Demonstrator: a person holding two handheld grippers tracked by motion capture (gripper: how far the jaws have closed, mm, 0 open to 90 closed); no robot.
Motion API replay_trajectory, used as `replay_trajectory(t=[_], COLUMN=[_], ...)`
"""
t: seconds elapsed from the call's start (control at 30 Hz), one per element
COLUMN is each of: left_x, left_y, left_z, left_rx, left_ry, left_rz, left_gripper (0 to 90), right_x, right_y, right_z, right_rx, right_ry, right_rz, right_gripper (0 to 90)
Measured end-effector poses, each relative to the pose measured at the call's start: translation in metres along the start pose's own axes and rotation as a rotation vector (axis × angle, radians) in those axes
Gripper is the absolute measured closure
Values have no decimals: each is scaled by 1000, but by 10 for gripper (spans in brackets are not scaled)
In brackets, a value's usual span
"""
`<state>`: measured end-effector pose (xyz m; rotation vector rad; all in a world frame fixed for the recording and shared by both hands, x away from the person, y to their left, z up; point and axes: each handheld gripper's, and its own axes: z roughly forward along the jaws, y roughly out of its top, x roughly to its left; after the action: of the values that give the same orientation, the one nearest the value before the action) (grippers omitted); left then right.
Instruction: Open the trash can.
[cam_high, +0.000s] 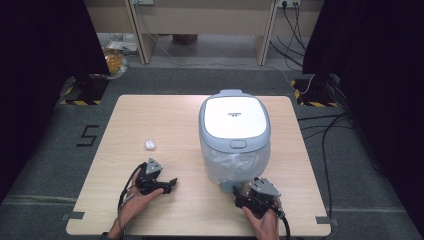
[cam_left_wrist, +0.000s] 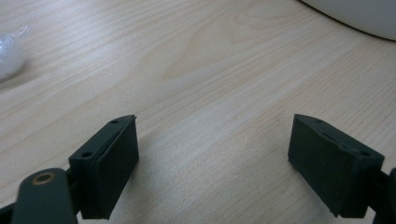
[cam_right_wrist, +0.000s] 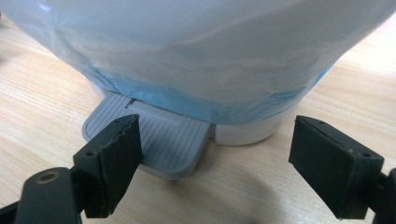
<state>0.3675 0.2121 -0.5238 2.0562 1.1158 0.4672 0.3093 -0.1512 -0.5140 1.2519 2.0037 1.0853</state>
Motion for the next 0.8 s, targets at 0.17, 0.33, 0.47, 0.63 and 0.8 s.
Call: replay_trajectory(t=[0.17, 0.33, 0.47, 0.63, 0.8], left_x=[0, 0, 0, 0, 0], left_y=[0, 0, 0, 0, 0], left_z=[0, 0, 0, 0, 0], left_rx=[0, 0, 0, 1, 1], left_ry=[0, -1, 0, -1, -1], left_rz=[0, 0, -1, 1, 0], left_gripper=[153, 153, 153, 152, 152], right_x=[5, 6, 9, 12, 12], right_y=[0, 0, 0, 1, 1], right_z=[0, 1, 2, 5, 5], right_rx=[1, 10, 29, 66, 68], right_ry=[-36, -42, -57, -76, -78], right_rz=[-37, -42, -67, -106, -110], right_gripper=[171, 171, 171, 171, 172])
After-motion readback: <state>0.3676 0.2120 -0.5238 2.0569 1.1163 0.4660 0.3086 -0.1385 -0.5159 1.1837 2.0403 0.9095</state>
